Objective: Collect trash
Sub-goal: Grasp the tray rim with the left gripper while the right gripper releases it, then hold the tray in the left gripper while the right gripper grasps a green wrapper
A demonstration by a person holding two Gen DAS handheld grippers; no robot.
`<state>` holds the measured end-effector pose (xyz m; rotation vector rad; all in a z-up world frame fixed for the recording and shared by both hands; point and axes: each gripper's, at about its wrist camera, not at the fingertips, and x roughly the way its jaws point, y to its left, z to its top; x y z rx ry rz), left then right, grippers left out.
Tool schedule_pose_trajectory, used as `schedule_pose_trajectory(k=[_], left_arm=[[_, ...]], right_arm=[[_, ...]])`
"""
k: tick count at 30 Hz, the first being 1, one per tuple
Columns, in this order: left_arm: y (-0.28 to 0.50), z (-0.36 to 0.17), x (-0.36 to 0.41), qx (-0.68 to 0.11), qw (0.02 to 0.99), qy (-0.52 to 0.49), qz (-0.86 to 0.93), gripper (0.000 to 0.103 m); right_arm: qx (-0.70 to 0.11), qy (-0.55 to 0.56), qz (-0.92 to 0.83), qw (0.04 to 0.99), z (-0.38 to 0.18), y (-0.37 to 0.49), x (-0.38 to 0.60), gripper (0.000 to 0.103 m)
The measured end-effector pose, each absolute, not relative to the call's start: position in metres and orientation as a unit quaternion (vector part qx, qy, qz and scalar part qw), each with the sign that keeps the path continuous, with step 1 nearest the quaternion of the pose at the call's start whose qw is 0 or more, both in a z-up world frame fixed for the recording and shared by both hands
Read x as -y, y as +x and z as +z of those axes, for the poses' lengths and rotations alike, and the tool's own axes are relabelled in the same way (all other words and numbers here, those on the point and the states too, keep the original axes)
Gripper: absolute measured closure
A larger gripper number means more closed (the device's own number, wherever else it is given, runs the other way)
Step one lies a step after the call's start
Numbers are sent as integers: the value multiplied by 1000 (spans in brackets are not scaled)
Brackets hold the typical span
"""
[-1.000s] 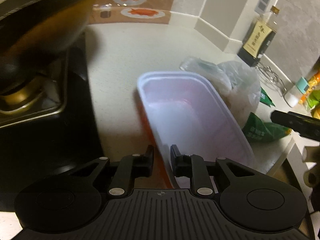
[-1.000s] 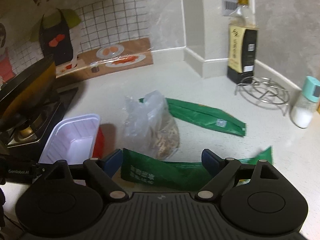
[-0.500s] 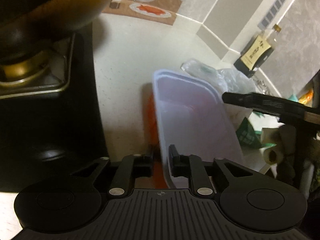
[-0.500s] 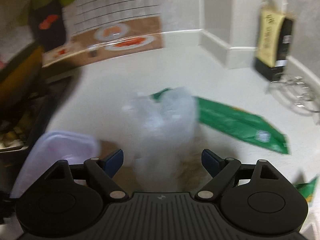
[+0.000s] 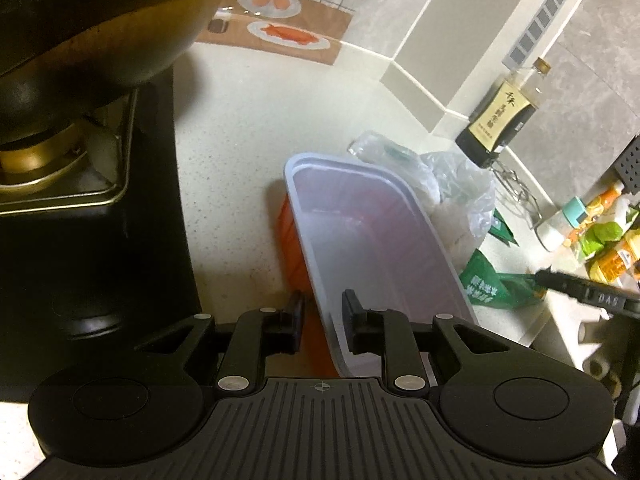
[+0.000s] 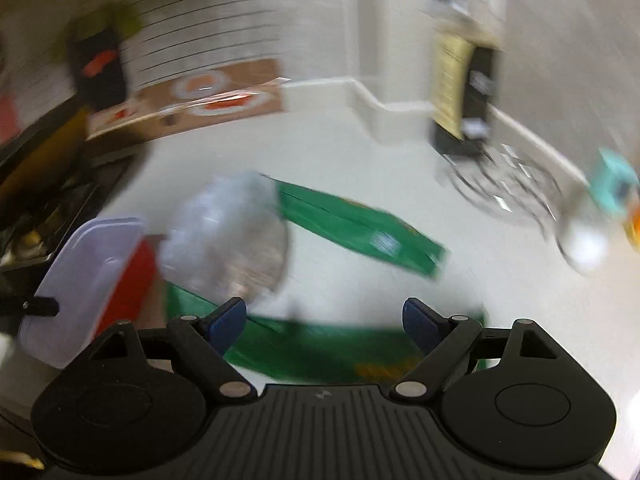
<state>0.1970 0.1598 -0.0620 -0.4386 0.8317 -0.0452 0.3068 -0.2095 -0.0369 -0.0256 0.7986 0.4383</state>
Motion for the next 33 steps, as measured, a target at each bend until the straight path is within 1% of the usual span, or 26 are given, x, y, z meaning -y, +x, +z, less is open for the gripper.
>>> schedule_pose_trajectory(k=[2,4,6,7,9,11,14,16,17,19,21,23,24,26,30,33], left_arm=[[197,-61,-158,-402,891,-209,-24,80],[196,-60,-156,-403,891,-207,-23,80],[195,-60,-157,-403,891,-211,-22,80],[195,-60,-157,-402,890,-212,-21,80],[193,-59,-158,-402,891,-212,-16,80],[190,-57,-159,-401,892,-210,-14,79],[185,-55,-160,-398,895,-204,-9,80],[183,-56,-161,-400,894,-203,-8,79],[182,-56,-161,-400,894,-204,-8,79],[181,-56,-161,-400,894,-204,-7,79],[181,-54,-160,-400,895,-197,-4,79],[182,-52,-159,-401,896,-191,-1,79],[182,-52,-158,-401,896,-189,-1,79],[182,-52,-158,-403,896,-188,-2,79],[183,-51,-156,-405,896,-184,0,79],[185,-51,-154,-405,896,-184,1,79]], right_arm=[[-398,-18,210,893,-45,302,209,17],[-408,-26,210,888,-52,296,197,20],[-416,3,222,882,-57,294,183,21],[-419,23,245,874,-58,291,175,29],[-418,67,283,861,-59,290,159,30],[-417,85,330,843,-55,286,144,30],[-375,13,362,853,-37,271,128,30],[-354,-46,341,870,-31,266,126,23],[-355,-57,317,878,-30,268,128,23],[-377,-34,264,887,-32,282,138,22],[-394,15,181,901,-36,296,152,22],[-388,42,91,916,-39,304,158,22],[-380,44,81,920,-40,303,157,22],[-372,24,104,922,-42,298,144,22],[-372,-71,168,910,-53,283,102,22],[-364,-128,155,910,-61,277,95,22]])
